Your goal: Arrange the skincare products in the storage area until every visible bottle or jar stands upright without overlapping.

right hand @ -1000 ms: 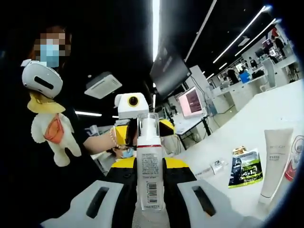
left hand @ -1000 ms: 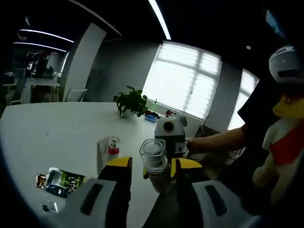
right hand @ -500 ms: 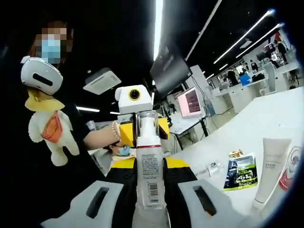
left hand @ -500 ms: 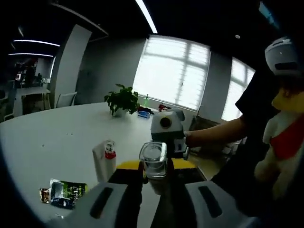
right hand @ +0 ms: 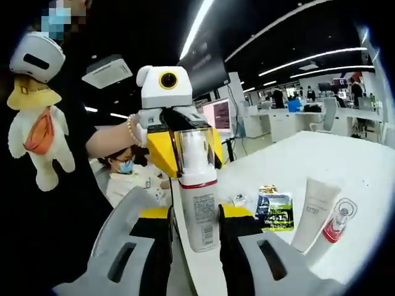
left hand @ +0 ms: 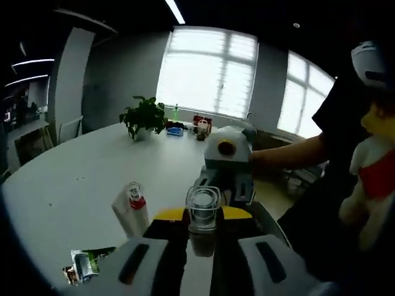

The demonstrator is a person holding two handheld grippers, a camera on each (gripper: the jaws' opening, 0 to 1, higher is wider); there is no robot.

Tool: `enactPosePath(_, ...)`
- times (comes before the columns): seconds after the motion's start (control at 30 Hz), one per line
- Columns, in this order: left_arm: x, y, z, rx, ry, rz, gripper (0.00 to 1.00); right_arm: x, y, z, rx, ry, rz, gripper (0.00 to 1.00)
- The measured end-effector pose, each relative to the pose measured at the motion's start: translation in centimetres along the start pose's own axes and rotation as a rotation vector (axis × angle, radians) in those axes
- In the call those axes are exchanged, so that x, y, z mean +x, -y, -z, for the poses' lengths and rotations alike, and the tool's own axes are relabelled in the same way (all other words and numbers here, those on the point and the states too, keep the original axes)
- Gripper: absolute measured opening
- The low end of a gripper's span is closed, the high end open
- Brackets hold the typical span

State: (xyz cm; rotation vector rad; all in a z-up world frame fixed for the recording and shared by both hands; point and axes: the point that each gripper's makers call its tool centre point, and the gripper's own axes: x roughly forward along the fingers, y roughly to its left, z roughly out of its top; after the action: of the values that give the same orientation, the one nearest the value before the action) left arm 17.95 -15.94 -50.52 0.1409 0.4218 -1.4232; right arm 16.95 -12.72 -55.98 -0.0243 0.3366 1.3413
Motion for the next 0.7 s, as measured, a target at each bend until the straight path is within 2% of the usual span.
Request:
enactPosePath(0.13,0.6,0.1,0.1,0.046,-0.023,0.032,0.17,-0.7,0.4,0.7,-0.037,-0.033,0.031,0.29)
enactPosePath(0.3,1.4,0.7,-0.4,0.050,-0.005,0.074,0.17,-1.1,1.2,1.2,-0.062,-0.056,0.063,0.30)
enactPosePath(0.47,2.0,0.4,-0.2,0.074,-0.025,0.075,0.17,-1.5,1.5,1.6,-0.101,-0.077,0.064,0.22)
enactPosePath(0.63,2.8,0.9,0.2,0.094,-0.033,0.074,0.17,-1.7,2.1,2.4,-0.111,-0.100,0.074,0.21)
enactPosePath(0.7,3.1,0.4,0.6,0.115,-0.035,0.068,0.17,-1.7,2.4,2.9,-0.121,-0.112,0.077,0.21)
